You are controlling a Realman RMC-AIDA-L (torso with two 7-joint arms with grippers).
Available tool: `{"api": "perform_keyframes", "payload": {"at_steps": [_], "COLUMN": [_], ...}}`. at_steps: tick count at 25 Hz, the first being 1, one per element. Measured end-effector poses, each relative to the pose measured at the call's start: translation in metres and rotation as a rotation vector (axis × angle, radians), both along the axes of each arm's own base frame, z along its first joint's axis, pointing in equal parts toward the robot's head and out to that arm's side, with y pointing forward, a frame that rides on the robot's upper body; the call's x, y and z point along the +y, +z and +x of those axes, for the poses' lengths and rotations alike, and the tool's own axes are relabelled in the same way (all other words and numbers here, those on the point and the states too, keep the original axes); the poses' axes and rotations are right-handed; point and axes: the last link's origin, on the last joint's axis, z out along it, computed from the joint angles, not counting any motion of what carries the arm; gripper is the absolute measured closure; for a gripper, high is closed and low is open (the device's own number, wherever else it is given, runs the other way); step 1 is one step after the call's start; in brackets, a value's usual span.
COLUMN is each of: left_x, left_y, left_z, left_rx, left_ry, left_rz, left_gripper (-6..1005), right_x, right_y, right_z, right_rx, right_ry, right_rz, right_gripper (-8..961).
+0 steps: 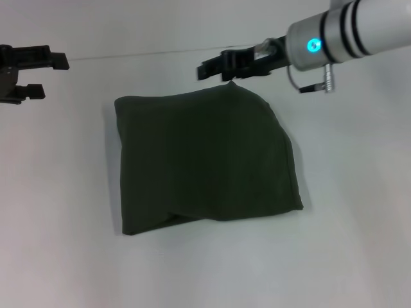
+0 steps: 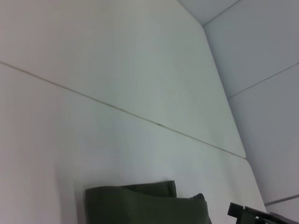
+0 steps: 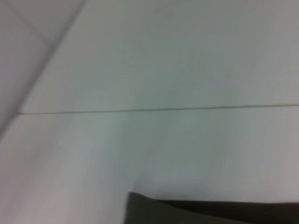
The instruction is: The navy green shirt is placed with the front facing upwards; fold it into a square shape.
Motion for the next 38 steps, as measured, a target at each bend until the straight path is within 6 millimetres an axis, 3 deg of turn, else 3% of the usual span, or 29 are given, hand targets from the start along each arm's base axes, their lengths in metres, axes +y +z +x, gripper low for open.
{"api": "perform_keyframes", "payload": {"at_steps": [7,12,19,26,33,38], "left_x": [-0.001,-0.001,-0.003,-0.002,-0.004,-0.012], "left_y": [-0.001,-0.001,-0.001,-0.003,0.0,0.0], "left_z": [-0.002,-0.002,-0.004,-0.003,-0.001,0.007], "left_rx": [-0.001,-0.001,-0.003,-0.007,-0.007,-0.01], "left_ry": [0.004,0.005,0.011,0.013,0.006,-0.029], "left_rz": [0.001,0.001,0.0,-0.003,-0.029,-0.175], "left_gripper": [50,49,49,49,49,50], "right_x": [-0.001,0.001,0.01,0.012,0.001,-0.002], "right_y": [-0.045,-0.056,-0.029,0.008,0.024,0.038], "right_z": [0.007,0.016,0.031,0.008,-0.005,-0.019], "right_rx": [0.0,-0.094,-0.211,-0.183,-0.093,-0.085], "right_ry": [-0.013,0.011,-0.008,0.043,0.042,0.071], "right_rz": [-0.045,-0.01,0.073,0.106,-0.042,-0.124], "right_gripper": [397,400,404,408,412,415]}}
